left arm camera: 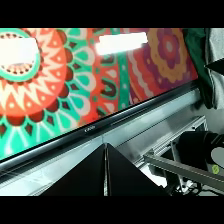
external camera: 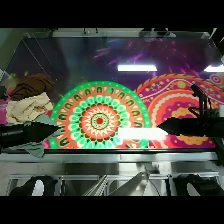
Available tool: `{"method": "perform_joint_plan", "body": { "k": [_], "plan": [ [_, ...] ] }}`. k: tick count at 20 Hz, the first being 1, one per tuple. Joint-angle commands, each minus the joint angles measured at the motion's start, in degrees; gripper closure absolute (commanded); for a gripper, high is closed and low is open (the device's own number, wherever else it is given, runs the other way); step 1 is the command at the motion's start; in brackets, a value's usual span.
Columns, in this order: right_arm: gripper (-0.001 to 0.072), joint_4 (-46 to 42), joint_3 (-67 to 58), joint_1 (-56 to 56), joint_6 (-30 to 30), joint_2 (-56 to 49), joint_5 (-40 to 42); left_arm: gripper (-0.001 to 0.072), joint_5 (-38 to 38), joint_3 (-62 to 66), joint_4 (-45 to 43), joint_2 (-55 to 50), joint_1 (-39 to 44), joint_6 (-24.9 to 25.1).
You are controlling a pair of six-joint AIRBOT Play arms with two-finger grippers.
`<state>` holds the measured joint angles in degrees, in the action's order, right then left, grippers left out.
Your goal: Fold the shirts.
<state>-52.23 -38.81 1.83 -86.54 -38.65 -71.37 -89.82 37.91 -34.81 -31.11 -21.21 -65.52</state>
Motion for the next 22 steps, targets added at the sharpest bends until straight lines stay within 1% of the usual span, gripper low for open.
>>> {"method": "perform_joint_plan", "body": {
  "k": [1,6,7,9,10,11,13,15,16,17,19,22],
  "plan": [
    [0.0690,0.0,0.0,0.1,0.0,0.1,0.0,0.0690,0.0,0.0,0.0,0.0,0.0,-0.1],
    [0.0690,0.0,0.0,0.1,0.0,0.1,0.0,0.0701,0.7,1.1,-0.5,0.0,-0.4,-0.2],
    [0.0690,0.0,0.0,0.1,0.0,0.1,0.0,0.0694,2.0,2.8,-1.9,-0.1,-1.2,-1.6],
    [0.0690,0.0,0.0,0.1,0.0,0.1,0.0,0.0265,6.1,7.8,-7.9,-0.1,-4.0,-6.0],
    [0.0690,0.0,0.0,0.1,0.0,0.1,0.0,-0.0013,9.2,10.5,-11.5,-0.2,-5.8,-7.0],
    [0.0690,0.0,0.0,0.1,0.0,0.1,0.0,-0.0013,11.5,13.2,-15.2,-0.9,-7.5,-7.7],
    [0.0690,0.0,0.0,0.1,0.0,0.1,0.0,-0.0013,13.5,19.4,-23.2,-5.8,-9.7,-8.1],
    [0.0690,0.0,0.0,0.1,0.0,0.1,0.0,-0.0013,15.1,26.4,-31.8,-14.7,-9.5,-8.1],
    [0.0690,0.0,0.0,0.1,0.0,0.1,0.0,-0.0013,16.2,30.3,-34.8,-20.3,-9.4,-8.1],
    [0.0690,0.0,0.0,0.1,0.0,0.1,0.0,-0.0013,17.2,34.2,-36.1,-26.1,-9.4,-8.1],
    [0.0690,0.0,0.0,0.1,0.0,0.1,0.0,-0.0013,18.9,43.3,-35.6,-38.8,-9.4,-8.1],
    [0.0690,0.0,0.0,0.1,0.0,0.1,0.0,-0.0013,18.6,56.7,-31.0,-57.9,-9.4,-8.2]
  ]
}}
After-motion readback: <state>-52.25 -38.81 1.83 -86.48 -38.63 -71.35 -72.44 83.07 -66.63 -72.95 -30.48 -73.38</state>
